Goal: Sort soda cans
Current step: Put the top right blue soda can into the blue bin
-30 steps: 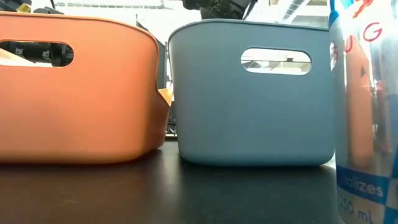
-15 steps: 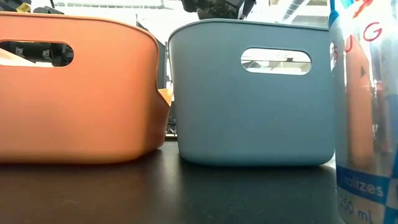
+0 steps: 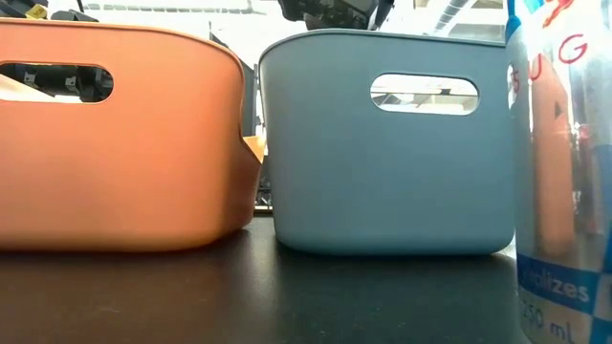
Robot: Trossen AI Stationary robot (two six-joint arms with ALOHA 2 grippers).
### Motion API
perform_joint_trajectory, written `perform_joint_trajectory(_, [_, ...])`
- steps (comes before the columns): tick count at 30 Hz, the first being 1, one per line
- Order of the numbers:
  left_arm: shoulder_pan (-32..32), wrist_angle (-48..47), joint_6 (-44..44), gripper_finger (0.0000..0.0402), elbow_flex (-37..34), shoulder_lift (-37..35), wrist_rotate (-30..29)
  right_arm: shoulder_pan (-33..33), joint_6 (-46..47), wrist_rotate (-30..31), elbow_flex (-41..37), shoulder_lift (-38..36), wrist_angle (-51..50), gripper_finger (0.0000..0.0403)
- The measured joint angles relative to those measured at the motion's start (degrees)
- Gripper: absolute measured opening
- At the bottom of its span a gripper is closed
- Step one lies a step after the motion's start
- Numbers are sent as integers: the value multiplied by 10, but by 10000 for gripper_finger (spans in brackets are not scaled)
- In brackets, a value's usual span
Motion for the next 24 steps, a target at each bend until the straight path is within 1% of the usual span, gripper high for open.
perform_joint_trajectory(17, [0, 0, 0, 0, 0, 0, 0, 0, -5, -3, 0, 0, -9, 256])
perform_joint_trajectory(20, [0, 0, 0, 0, 0, 0, 0, 0, -6, -4, 0, 0, -9, 265])
perform_joint_trajectory(24, [0, 0, 0, 0, 0, 0, 0, 0, -10, -4, 0, 0, -8, 289])
